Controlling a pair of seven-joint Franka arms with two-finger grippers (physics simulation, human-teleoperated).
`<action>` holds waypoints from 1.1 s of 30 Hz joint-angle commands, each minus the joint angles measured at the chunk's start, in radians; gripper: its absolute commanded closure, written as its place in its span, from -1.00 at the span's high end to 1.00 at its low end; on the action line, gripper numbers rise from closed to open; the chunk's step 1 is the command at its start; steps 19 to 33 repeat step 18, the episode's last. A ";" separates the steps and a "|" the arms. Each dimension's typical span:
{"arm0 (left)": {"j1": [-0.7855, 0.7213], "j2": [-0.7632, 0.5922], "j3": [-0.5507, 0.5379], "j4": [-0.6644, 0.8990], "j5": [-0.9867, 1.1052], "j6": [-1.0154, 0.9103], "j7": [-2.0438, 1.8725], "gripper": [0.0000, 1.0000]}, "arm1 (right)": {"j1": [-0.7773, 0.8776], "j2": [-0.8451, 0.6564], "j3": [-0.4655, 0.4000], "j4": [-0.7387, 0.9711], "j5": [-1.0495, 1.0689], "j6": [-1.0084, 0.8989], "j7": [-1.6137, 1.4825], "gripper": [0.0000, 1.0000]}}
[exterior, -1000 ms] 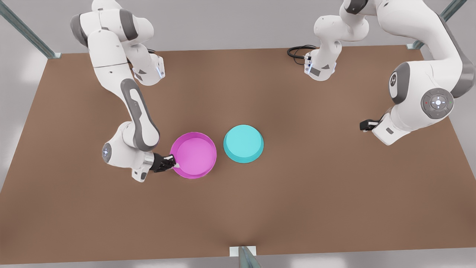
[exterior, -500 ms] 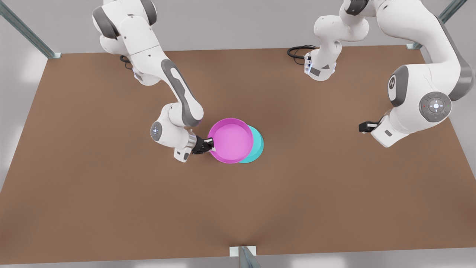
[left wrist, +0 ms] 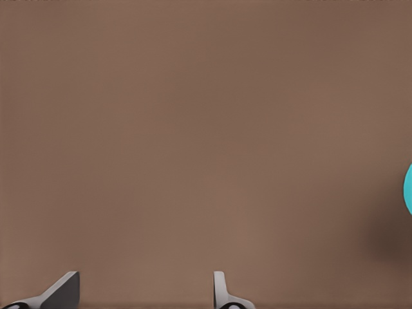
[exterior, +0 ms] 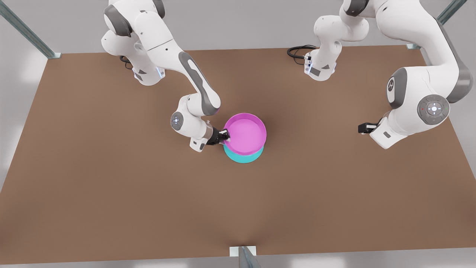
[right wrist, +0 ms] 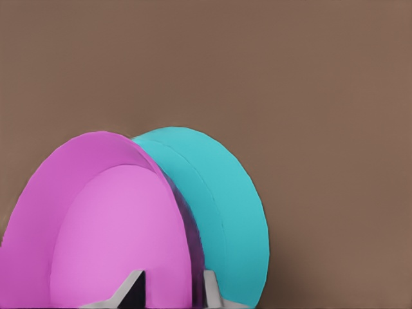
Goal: Flip the blue plate over with the left arm, and stack the pink plate on top of the blue plate with the right arm
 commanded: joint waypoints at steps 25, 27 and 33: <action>-0.001 -0.002 -0.006 0.018 -0.021 0.028 0.000 1.00 | -0.963 -0.281 0.184 0.426 -1.039 -0.802 0.106 1.00; -0.001 -0.002 -0.006 0.018 -0.021 0.028 0.000 1.00 | -0.963 -0.281 0.184 0.426 -1.039 -0.802 0.106 1.00; -0.001 -0.002 -0.006 0.018 -0.021 0.028 0.000 1.00 | -0.963 -0.281 0.184 0.426 -1.039 -0.802 0.106 1.00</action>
